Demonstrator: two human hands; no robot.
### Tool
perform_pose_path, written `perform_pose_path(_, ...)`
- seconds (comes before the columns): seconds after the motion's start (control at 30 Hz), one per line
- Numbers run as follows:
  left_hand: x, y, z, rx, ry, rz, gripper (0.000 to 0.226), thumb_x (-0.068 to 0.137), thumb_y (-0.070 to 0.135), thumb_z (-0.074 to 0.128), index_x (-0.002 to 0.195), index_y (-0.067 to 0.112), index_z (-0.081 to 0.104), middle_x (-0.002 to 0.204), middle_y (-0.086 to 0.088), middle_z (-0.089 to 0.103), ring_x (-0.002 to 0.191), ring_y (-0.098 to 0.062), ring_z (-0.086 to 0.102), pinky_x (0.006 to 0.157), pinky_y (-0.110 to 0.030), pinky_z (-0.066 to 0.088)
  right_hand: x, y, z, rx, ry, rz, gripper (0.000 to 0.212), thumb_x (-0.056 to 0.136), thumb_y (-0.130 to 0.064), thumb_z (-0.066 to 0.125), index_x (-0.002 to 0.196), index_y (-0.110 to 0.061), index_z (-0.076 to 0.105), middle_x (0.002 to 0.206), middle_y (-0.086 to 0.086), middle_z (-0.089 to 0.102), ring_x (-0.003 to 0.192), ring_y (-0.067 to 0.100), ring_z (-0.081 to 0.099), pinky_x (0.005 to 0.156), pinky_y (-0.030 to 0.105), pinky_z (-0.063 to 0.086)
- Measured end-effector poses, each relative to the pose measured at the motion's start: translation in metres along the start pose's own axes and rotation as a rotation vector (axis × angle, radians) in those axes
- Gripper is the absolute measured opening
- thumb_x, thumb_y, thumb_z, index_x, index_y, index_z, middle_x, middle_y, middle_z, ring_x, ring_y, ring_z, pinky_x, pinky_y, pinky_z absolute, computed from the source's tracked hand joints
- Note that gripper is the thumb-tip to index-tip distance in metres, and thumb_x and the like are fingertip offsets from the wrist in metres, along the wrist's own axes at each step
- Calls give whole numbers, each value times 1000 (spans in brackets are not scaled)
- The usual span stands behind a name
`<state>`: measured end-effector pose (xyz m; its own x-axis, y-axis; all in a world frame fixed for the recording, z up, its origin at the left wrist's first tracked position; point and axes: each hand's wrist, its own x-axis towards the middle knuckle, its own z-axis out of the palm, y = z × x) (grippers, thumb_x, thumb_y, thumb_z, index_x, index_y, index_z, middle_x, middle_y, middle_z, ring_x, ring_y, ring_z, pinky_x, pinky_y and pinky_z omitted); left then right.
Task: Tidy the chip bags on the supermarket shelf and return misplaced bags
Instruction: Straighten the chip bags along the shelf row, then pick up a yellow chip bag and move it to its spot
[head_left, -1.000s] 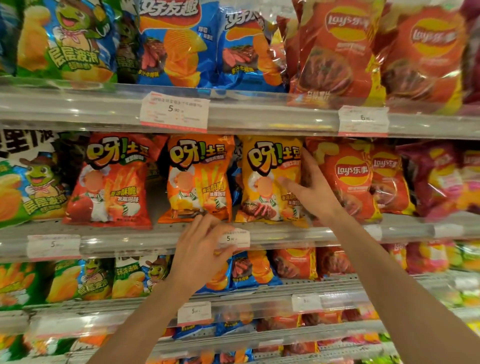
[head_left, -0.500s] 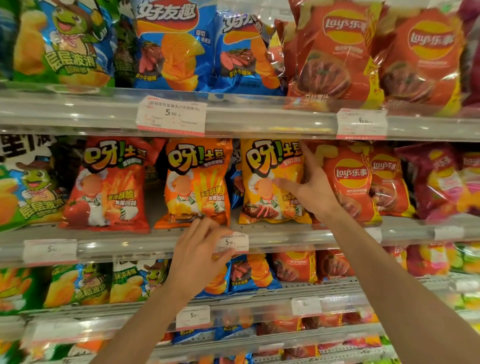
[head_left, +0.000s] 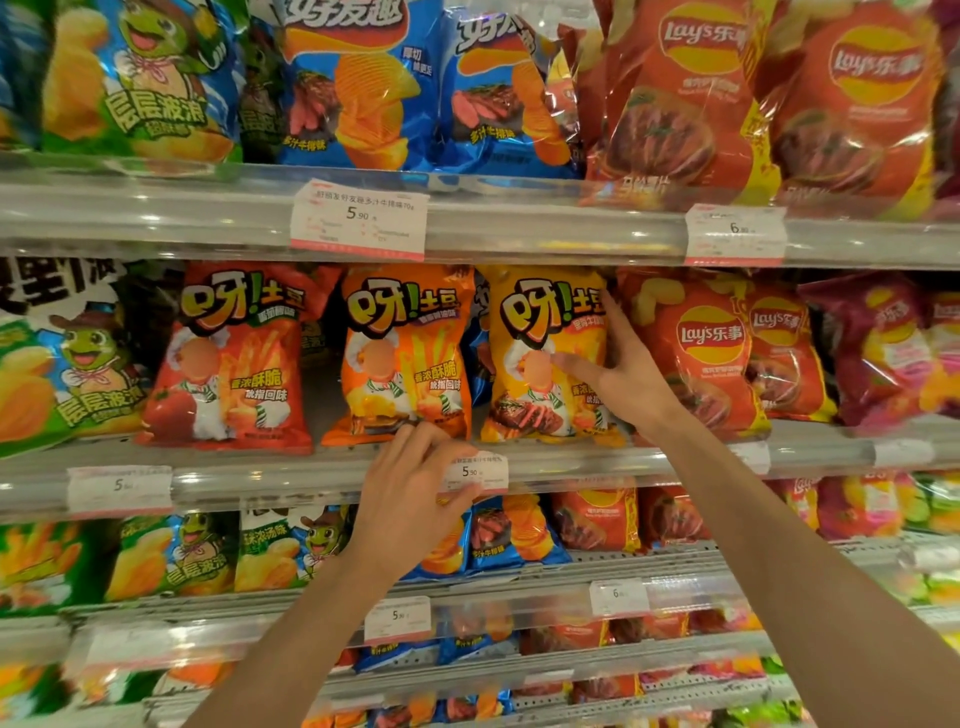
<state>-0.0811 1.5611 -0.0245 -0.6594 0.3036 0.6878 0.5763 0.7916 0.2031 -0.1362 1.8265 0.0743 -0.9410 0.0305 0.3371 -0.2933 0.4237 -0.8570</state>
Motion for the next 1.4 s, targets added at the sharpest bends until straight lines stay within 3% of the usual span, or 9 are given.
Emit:
perform_pose_path(0.43,-23,1,-14,-321,-20,-124,40,93,35,66,131,22,63,126,12,53,121,-7,48,98,-34,50,-106,7,34,-329,224,-75,79,97,-54,57,161,-27,20,167,-5,24,154,13,20,124,43,28)
perform_pose_path(0.53,-35,7,-18,-382,28,-216,41,95,40,60,132,24,62,129,13,51,126,-6,49,102,-34,49,-140,13,47,-343,215,-31,75,96,-51,55,161,-26,25,169,-7,17,153,5,14,116,13,28)
perform_pose_path(0.6,-39,12,-20,-389,51,-276,40,96,42,62,133,28,60,129,14,50,125,-3,49,103,-32,48,-152,18,50,-344,203,-12,72,96,-43,58,159,-21,31,169,-5,15,149,0,16,91,-11,24)
perform_pose_path(0.67,-39,17,-22,-393,65,-303,41,95,38,64,134,29,59,130,15,49,124,0,48,103,-30,48,-159,24,48,-396,193,-16,69,97,-42,58,158,-22,33,169,-4,15,143,-14,20,81,-14,23)
perform_pose_path(0.77,-26,27,-27,-389,59,-301,42,95,36,62,137,31,56,133,17,45,123,3,46,104,-29,47,-163,27,36,-415,204,-2,70,95,-52,52,157,-29,31,165,-3,24,138,2,40,82,-3,36)
perform_pose_path(0.93,19,47,-35,-369,30,-238,48,97,41,58,142,30,48,136,17,39,123,1,44,105,-26,42,-153,32,5,-453,275,49,71,92,-60,48,153,-25,37,147,0,43,117,21,59,86,44,57)
perform_pose_path(1.07,68,58,-30,-314,7,-207,54,96,44,58,146,31,40,137,8,39,116,-12,55,93,-36,55,-125,19,-19,-466,283,11,65,96,-54,53,152,-24,37,143,0,50,92,13,67,79,41,59)
perform_pose_path(1.2,108,64,-24,-87,-111,-251,63,99,44,51,154,26,26,147,-12,36,123,-33,53,85,-40,54,-88,8,-31,-510,199,-16,64,98,-53,55,150,-20,39,122,-3,62,97,18,65,81,35,52)
perform_pose_path(1.4,125,64,-17,83,-257,-299,67,102,51,38,158,26,11,141,-15,49,116,-37,57,81,-45,55,-47,4,-20,-482,51,101,70,101,-54,48,155,-13,32,128,7,68,115,28,66,96,40,52)
